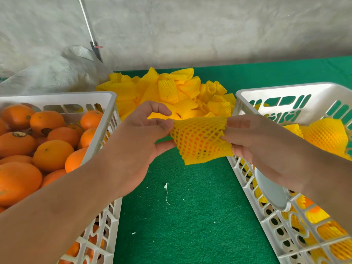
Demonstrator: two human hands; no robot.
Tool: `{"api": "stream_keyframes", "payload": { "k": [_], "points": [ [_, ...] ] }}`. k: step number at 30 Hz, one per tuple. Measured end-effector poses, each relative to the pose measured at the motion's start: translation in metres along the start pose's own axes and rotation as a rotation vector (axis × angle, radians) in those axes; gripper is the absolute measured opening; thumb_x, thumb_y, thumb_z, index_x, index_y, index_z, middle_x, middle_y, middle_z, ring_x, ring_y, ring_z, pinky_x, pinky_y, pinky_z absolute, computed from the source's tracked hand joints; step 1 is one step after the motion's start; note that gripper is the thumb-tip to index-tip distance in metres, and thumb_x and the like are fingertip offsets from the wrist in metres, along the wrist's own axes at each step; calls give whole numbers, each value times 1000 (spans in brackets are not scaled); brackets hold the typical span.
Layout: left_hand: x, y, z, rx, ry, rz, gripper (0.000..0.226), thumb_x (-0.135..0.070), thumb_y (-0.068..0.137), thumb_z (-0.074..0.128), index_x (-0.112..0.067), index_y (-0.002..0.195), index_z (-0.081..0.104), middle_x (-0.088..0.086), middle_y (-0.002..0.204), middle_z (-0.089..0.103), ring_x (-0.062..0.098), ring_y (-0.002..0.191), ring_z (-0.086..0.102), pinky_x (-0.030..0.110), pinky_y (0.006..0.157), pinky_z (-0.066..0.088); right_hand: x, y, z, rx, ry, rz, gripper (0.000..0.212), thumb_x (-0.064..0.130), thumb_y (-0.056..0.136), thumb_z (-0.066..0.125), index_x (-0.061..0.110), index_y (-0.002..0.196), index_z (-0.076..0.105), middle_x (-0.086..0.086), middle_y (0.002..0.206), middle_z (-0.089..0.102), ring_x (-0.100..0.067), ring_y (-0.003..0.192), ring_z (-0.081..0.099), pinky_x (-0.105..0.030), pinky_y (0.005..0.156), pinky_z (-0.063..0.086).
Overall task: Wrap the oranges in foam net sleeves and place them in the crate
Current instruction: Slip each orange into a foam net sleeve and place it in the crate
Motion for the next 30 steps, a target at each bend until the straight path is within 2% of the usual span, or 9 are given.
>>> {"api": "stream_keyframes", "payload": {
  "k": [2, 4, 7, 11, 17, 21, 23, 27, 30],
  "points": [
    [-1, -2, 2, 22, 29, 15, 24, 3, 106, 51, -11, 98, 70, 13, 90, 65, 17, 86, 67, 31, 85, 62, 2, 0, -2, -14, 5, -6, 53, 39, 75, 75, 4, 116, 73, -36, 130, 57, -57, 126, 50, -72, 114, 36],
    [0, -3, 5, 38, 57, 16, 27, -1, 106, 52, -10, 96, 75, 12, 96, 67, 17, 93, 66, 29, 85, 61, 3, 0, 1, 5, 16, -16, 40, 32, 81, 73, 10, 114, 77, -30, 127, 65, -55, 128, 51, -69, 116, 37],
    [0, -5, 10, 89, 131, 36, 15, -19, 94, 69, -13, 106, 77, 10, 106, 74, 23, 108, 70, 33, 95, 60, -3, 0, -2, -26, 92, 20, 31, 23, 90, 73, 6, 115, 77, -35, 132, 60, -56, 129, 51, -66, 118, 37],
    [-4, -10, 17, 139, 599, 160, 59, -55, 66, 90, -48, 119, 64, -17, 107, 73, -1, 109, 68, 35, 97, 54, -3, 0, 4, 22, 202, 58, 31, 11, 107, 56, -12, 125, 66, -37, 133, 62, -53, 132, 53, -53, 117, 46],
    [-13, -11, 14, 85, 645, 257, 57, -51, 68, 94, -51, 119, 67, -19, 110, 73, -1, 112, 68, 44, 105, 53, -1, 1, 15, 94, 201, 55, 40, 10, 109, 50, -21, 134, 50, -43, 139, 50, -44, 117, 62, -53, 117, 46],
    [-18, -11, 10, 17, 670, 298, 59, -56, 60, 88, -51, 116, 70, -23, 108, 72, -4, 111, 67, 39, 103, 54, 1, -1, 19, 147, 152, 28, 30, 15, 111, 51, 2, 131, 69, -11, 132, 73, -28, 127, 67, -43, 116, 46],
    [-17, -10, 7, -3, 689, 314, 60, -51, 64, 93, -50, 120, 70, -21, 109, 71, -4, 110, 66, 35, 98, 58, 2, -1, 17, 138, 141, 18, 29, 15, 111, 51, 4, 129, 70, -10, 131, 74, -27, 127, 67, -44, 117, 45],
    [-13, -14, 18, 88, 833, 340, 87, -61, 60, 95, -55, 137, 56, -32, 128, 46, -11, 121, 55, 13, 88, 57, 5, -2, 16, 140, 154, 4, 30, 15, 111, 50, -5, 124, 69, -19, 127, 73, -35, 123, 68, -45, 114, 49],
    [-13, -18, 25, 139, 967, 389, 93, -69, 56, 89, -58, 136, 44, -36, 143, 32, -15, 133, 39, 25, 102, 51, 8, -6, 25, 199, 160, 13, 29, 15, 110, 51, -5, 117, 71, -20, 123, 74, -36, 119, 70, -45, 111, 52]
  ]
}}
Point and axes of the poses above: each hand's wrist, its own y-axis towards the middle knuckle, its own z-axis out of the palm, x = y × z, the point moved 9 cm from there along y, towards the middle knuckle
